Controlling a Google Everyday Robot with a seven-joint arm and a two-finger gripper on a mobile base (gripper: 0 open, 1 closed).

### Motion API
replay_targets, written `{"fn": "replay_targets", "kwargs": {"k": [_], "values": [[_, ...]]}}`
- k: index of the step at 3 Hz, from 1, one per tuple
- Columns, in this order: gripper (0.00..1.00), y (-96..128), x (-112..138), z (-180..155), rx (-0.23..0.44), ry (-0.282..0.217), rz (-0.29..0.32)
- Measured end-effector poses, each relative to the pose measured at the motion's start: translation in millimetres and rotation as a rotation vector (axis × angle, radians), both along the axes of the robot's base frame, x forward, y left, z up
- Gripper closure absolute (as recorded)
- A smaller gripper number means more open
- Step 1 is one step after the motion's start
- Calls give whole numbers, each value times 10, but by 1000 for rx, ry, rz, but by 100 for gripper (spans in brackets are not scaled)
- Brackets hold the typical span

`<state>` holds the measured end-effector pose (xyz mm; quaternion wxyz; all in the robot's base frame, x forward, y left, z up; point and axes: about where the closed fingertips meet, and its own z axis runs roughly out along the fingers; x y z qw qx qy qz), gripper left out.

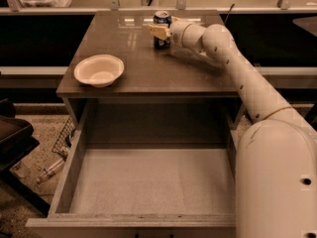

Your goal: Place pepsi can into top drawer

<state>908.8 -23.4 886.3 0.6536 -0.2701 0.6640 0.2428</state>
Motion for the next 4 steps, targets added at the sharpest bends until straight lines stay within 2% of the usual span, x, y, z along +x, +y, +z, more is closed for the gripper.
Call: {"fn": "replay_targets", "kwargs": {"k": [1, 2, 3, 4], "values": [[93, 44, -1, -9, 0, 1, 5], [100, 77, 8, 11, -4, 0, 11], [100, 131, 52, 124, -24, -9, 28], [100, 17, -76, 496, -35, -58, 29]]}}
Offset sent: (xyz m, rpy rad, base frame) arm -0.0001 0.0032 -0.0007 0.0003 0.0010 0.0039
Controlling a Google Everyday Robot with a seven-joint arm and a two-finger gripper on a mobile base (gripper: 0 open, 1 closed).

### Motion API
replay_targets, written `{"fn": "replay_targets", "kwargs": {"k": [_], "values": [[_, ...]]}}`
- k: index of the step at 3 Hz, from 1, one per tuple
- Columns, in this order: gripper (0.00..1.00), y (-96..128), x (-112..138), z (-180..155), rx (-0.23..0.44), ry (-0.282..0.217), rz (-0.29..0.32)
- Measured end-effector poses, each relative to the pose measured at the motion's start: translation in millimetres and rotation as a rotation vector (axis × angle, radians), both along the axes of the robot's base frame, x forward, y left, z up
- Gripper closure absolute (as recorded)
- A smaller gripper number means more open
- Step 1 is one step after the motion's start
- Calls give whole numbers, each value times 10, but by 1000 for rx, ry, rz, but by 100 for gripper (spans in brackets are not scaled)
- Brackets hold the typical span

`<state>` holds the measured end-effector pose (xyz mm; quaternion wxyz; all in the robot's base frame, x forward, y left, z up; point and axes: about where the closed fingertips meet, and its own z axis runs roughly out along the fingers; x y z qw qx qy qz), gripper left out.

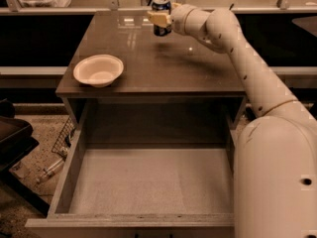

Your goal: Place pepsi can into top drawer

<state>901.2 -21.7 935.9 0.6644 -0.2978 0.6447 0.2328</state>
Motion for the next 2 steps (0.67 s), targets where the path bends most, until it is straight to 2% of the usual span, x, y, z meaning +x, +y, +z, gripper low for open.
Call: {"fn": "replay_targets", "kwargs": {"k": [1, 2], "values": [[100, -291, -273, 490, 4, -67, -36], [100, -782, -972, 849, 6, -99, -119]]}}
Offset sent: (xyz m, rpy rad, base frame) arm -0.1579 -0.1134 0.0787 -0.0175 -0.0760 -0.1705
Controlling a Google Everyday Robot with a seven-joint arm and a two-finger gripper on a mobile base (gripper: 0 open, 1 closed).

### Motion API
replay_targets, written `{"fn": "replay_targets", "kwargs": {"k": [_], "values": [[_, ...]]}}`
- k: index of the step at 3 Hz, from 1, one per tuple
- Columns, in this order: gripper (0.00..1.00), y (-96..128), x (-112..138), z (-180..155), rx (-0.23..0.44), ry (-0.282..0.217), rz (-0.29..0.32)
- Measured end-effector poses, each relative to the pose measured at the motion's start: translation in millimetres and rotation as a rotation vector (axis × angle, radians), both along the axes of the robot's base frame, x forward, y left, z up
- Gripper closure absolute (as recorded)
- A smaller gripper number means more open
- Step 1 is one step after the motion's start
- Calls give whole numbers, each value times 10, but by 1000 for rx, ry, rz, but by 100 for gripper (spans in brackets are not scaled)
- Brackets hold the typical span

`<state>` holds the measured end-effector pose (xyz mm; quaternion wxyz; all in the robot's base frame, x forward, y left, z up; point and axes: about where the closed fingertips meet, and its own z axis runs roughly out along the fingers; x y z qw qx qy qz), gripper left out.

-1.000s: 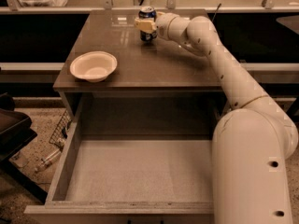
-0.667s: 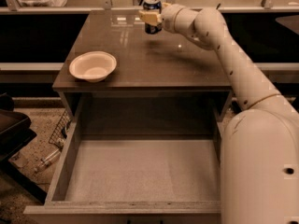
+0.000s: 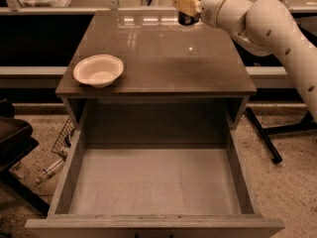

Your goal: Place pepsi can into top drawer

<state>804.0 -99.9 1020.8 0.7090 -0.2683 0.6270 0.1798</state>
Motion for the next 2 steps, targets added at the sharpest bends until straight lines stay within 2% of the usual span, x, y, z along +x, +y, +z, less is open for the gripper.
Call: {"fn": "replay_targets", "kwargs": {"k": [1, 2], "values": [[100, -266, -533, 36, 1, 7, -55], [100, -543, -1006, -161, -5, 21, -41]]}}
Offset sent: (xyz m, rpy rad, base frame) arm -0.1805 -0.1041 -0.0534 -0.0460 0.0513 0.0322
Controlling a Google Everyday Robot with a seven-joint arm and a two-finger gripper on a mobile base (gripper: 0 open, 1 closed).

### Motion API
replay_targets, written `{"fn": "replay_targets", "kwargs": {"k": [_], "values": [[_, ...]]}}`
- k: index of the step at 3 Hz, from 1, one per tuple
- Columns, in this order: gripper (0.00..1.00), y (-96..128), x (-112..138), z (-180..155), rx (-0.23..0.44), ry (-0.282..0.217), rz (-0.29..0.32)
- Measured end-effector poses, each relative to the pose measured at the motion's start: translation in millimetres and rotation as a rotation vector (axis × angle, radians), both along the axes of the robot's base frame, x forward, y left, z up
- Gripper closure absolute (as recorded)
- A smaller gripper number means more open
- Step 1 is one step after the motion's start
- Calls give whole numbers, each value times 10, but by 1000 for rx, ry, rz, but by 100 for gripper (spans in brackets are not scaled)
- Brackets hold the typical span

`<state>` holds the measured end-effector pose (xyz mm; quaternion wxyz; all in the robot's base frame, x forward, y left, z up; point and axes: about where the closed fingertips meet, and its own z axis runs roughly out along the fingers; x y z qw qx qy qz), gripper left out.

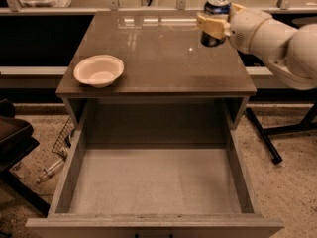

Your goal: Place pepsi can into top drawer

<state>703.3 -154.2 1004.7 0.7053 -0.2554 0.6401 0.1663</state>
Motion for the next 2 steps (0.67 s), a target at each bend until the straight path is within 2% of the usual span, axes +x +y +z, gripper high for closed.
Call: {"fn": "replay_targets", "kwargs": {"k": [1, 2], "values": [[100, -225, -461, -107, -47, 27, 61], [100, -353, -756, -133, -106, 61, 121]]}}
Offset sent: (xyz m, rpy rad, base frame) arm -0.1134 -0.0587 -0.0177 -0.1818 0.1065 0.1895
